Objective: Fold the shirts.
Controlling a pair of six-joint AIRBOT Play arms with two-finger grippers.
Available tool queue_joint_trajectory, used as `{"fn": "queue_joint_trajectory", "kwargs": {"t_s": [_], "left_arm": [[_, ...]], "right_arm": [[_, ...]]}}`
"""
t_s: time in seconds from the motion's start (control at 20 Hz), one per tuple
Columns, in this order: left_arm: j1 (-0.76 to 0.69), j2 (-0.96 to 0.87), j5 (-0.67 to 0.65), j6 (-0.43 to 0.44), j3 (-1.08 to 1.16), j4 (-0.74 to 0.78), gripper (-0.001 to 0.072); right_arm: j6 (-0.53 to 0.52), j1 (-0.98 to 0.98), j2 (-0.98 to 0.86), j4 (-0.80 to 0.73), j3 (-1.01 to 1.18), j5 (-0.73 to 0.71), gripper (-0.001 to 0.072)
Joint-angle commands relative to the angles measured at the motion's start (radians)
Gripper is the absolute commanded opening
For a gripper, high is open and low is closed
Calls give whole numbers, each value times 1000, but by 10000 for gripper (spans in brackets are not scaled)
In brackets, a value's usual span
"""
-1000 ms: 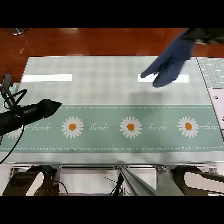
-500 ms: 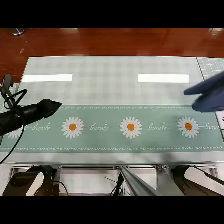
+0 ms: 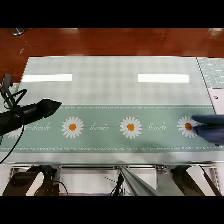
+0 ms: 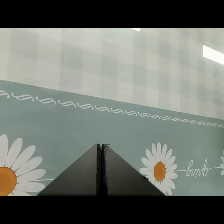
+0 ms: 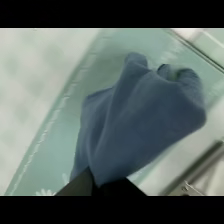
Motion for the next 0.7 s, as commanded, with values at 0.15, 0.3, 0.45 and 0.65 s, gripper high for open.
{"fn": "queue_joint_trajectory", "kwargs": {"t_s": [0.15,0.3,0.45,0.65], "left_arm": [[-3,-1,12,0,0,-26,18],[-3,-1,27,0,0,-29,18],[-3,-1,69,12,2,-29,19],[11,-80,86,115,112,-28,18]], "right_arm": [[65,-152,162,-294,-258,7,74],[98,-152,166,-402,-276,7,476],[90,-140,161,-425,-276,-18,627],[47,-68,159,29,-267,-280,329]]}}
